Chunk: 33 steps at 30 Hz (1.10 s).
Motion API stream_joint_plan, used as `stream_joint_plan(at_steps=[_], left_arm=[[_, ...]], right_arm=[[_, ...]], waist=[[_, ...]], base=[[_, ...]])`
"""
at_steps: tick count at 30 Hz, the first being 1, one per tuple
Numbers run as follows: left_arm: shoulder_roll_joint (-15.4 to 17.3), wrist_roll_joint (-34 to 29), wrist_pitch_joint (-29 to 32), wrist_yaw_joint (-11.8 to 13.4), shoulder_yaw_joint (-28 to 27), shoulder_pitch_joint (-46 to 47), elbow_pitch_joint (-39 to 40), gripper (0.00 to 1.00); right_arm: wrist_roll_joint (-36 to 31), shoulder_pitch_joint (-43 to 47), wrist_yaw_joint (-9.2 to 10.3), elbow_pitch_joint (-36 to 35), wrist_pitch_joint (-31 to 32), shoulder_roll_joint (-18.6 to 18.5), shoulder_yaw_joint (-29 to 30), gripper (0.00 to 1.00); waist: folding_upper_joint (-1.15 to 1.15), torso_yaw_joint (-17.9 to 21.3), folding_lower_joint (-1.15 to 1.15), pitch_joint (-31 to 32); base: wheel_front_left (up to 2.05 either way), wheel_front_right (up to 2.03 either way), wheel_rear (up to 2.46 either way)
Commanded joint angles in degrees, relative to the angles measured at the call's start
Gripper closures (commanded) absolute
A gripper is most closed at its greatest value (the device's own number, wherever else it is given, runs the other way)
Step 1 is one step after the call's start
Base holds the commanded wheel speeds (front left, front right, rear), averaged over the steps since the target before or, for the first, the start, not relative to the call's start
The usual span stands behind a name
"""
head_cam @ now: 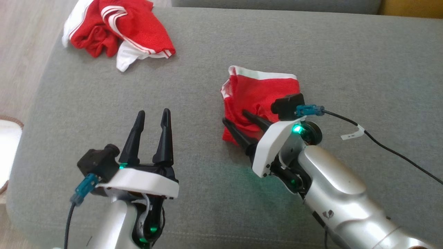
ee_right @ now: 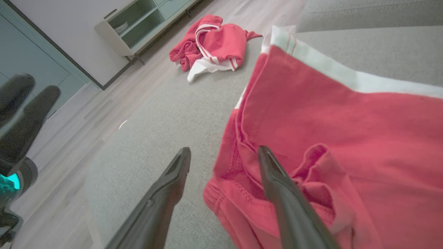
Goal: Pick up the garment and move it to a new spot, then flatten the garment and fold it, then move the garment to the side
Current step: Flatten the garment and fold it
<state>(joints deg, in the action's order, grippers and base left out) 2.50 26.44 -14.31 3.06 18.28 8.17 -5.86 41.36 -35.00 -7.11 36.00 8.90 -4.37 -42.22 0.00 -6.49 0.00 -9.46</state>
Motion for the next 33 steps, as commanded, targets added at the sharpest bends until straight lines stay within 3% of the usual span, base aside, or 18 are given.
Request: stream_joint_plan(at_steps=[1,9,15,16,17,19,33], left_arm=[[0.38,0.08,-0.69,0.12,-1.55,0.91,2.08,0.0],[0.38,0.1,-0.69,0.22,-1.42,0.56,2.33,0.0],[0.38,0.22,-0.69,0.28,-0.85,0.65,2.85,0.0],[0.38,0.23,-0.69,0.27,-0.73,0.69,2.98,0.0],[0.38,0.24,-0.69,0.25,-0.66,0.72,3.08,0.0],[0.38,0.24,-0.69,0.25,-0.6,0.79,3.2,0.0],[0.38,0.26,-0.69,0.09,-0.52,1.69,2.86,0.0]], right_arm=[[0.34,-2.2,-0.37,-2.29,-0.96,1.42,-0.45,0.0],[0.45,-2.15,-0.37,-6.84,-5.52,-1.26,2.19,0.0],[-3.84,-2.66,-0.37,-4.35,-7.46,-4.62,7.03,0.0],[-4.78,-2.82,-0.37,-3.63,-7.42,-5.18,7.33,0.38],[-5.54,-2.92,-0.37,-2.98,-7.21,-5.66,7.35,0.62],[-6.67,-3.15,-0.37,-1.87,-6.67,-6.53,6.93,1.0],[-8.79,-6.29,-0.37,5.51,-3.59,-11.19,-5.38,1.0]], waist=[[0.0,0.35,0.0,0.16],[0.0,2.23,0.0,0.83],[0.0,2.13,0.0,0.57],[0.0,1.96,0.0,0.4],[0.0,1.78,0.0,0.21],[0.0,1.36,0.0,-0.19],[0.0,-1.33,0.0,-2.16]], base=[[0.0,0.0,0.0],[0.0,0.0,0.0],[0.0,0.0,0.0],[0.0,0.0,0.0],[0.0,0.0,0.0],[0.0,0.0,0.0],[0.0,0.0,0.0]])
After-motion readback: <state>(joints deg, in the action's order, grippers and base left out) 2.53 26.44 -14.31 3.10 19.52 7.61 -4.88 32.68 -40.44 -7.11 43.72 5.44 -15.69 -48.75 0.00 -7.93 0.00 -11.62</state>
